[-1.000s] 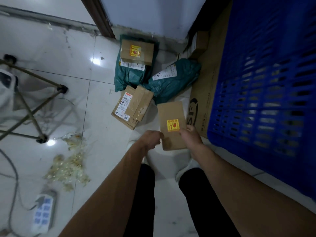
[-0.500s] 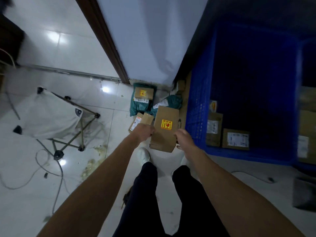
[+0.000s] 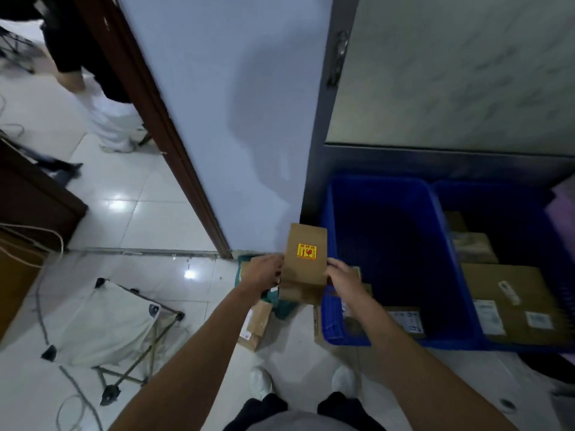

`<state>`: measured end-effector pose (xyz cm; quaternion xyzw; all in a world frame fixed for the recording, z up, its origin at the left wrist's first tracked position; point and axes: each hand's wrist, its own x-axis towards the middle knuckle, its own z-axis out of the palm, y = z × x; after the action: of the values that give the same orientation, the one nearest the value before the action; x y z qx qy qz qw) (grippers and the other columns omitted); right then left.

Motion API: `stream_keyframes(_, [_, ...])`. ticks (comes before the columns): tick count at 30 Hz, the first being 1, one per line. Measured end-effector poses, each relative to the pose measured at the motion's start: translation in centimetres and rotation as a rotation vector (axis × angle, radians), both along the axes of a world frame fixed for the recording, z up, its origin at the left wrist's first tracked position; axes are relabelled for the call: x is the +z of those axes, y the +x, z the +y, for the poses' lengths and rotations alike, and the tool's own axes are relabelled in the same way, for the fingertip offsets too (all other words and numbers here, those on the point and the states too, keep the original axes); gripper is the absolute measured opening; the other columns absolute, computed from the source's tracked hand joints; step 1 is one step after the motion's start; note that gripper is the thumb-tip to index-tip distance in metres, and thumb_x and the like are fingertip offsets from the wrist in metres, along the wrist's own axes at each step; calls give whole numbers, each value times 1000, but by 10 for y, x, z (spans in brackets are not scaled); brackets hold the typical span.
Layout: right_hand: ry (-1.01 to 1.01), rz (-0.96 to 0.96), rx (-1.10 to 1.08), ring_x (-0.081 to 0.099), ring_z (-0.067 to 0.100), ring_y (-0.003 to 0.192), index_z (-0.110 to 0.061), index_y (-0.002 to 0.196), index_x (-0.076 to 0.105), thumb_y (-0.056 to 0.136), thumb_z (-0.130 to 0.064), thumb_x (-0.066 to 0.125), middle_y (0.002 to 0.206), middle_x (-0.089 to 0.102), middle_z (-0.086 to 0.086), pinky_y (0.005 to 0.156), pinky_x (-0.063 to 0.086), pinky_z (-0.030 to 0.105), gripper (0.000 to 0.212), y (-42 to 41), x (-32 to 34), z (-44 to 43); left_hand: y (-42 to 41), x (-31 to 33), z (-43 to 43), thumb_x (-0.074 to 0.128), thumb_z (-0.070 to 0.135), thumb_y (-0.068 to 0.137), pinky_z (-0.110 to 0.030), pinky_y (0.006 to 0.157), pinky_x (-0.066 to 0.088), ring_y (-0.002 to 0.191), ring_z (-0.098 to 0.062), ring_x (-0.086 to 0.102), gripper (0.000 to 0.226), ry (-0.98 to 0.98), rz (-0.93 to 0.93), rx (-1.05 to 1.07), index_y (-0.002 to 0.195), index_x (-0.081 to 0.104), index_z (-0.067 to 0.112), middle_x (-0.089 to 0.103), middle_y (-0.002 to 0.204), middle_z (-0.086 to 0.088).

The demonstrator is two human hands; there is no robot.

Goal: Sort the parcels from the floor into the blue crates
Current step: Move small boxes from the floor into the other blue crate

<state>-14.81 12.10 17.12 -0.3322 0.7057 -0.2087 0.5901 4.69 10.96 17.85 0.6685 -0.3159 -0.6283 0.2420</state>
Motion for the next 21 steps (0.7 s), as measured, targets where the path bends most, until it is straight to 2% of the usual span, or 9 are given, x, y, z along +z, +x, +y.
stream_keyframes(3, [-70,3,-66,54,23,121,-28,147,47,97,-22,52,139,54,4,106,46,47,51,-12,16,-6,-22,26,-10,48,12,102,-34,78,56,94,-22,64,22,-81,16,0,109,69,14,69,102,-6])
stream_keyframes(5, [-110,21,-88,56,22,119,-35,147,46,96,-29,52,138,55,2,103,47,47,52,-21,27,-7,-35,34,-14,49,13,102,-30,75,55,97,-21,61,24,-125,16,-43,118,66,13,66,106,-5])
stream_keyframes(8, [-132,-10,-134,57,24,116,-42,146,43,97,-33,52,136,54,2,83,52,39,51,-39,45,-4,-54,37,-18,53,16,101,-40,84,60,105,-25,64,27,-152,23,-76,125,66,14,67,116,-8])
stream_keyframes(10, [-141,-26,-157,57,26,117,-44,147,41,98,-34,52,138,51,3,80,53,39,51,-56,52,-4,-70,38,-23,56,16,100,-43,86,61,103,-25,66,27,-161,51,-59,125,66,15,68,117,-9])
stream_keyframes(13, [-175,-35,-180,56,19,111,-46,145,43,99,-34,53,137,52,0,82,48,35,48,-89,59,-6,-101,42,-29,57,16,100,-33,72,61,95,-18,66,30,-184,73,-54,129,63,14,67,110,-3])
stream_keyframes(16, [-200,-77,-177,51,0,92,-43,144,44,102,-30,52,117,54,-8,69,40,25,45,-127,62,-11,-142,44,-34,56,19,99,-20,58,49,91,-12,61,32,-204,44,-50,132,57,20,63,113,-1])
stream_keyframes(18, [-204,-94,-169,50,-2,90,-43,145,43,103,-28,51,109,54,-13,67,38,24,45,-156,59,-18,-175,39,-39,59,24,98,-25,60,51,95,-17,62,40,-179,61,-27,137,50,25,61,122,-5])
stream_keyframes(21, [-193,-145,-175,53,5,99,-47,142,44,102,-30,51,118,58,-10,79,44,32,45,-204,51,-30,-229,33,-45,63,27,96,-41,73,61,99,-23,63,42,-107,122,66,135,47,32,59,119,-4])
